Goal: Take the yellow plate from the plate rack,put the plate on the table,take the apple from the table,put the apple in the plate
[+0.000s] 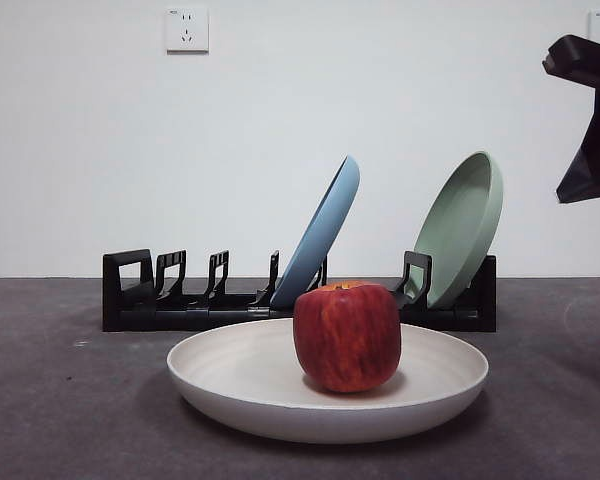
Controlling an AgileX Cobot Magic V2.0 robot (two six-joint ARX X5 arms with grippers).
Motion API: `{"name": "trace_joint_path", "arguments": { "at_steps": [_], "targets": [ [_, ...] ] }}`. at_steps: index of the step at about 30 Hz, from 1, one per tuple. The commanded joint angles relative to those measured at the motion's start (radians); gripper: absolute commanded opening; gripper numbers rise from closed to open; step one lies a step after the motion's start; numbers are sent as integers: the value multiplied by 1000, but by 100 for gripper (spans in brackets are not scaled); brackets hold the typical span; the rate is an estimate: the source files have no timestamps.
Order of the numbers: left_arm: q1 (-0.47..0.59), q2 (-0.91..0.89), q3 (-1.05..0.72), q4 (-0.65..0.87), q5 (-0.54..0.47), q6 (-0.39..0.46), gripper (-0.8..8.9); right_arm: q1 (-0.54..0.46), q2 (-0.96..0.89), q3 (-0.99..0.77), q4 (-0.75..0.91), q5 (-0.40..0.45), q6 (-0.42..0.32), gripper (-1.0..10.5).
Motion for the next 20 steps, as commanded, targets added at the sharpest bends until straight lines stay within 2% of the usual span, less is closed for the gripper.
{"name": "trace_joint_path", "arguments": {
  "at_steps": [1, 3, 5, 7, 8, 10, 13, 20],
  "targets": [
    [5, -2, -14, 5, 0, -2, -2, -1, -28, -4, 10, 13, -20, 1],
    [5, -2, -14, 5, 0, -2, -2, -21, -95, -4, -1, 45, -106, 2],
    [5, -2, -14, 5, 0, -2, -2, -64, -179, -5, -13, 51, -148, 2],
    [5, -2, -14, 5, -1, -2, -2, -152, -286, -14, -18, 47, -151, 2],
    [5, -2, -14, 5, -1, -2, -2, -200, -339, -26, -18, 26, -151, 2],
    [5, -2, -14, 5, -1, -3, -2, -299, -440, -61, -18, -77, -164, 2],
    [5, -2, -14, 5, -1, -2, -1, -397, -564, -136, -17, -111, -165, 1],
    [5, -2, -14, 5, -1, -2, -1, -436, -713, -281, 0, -107, -165, 2]
  ]
}}
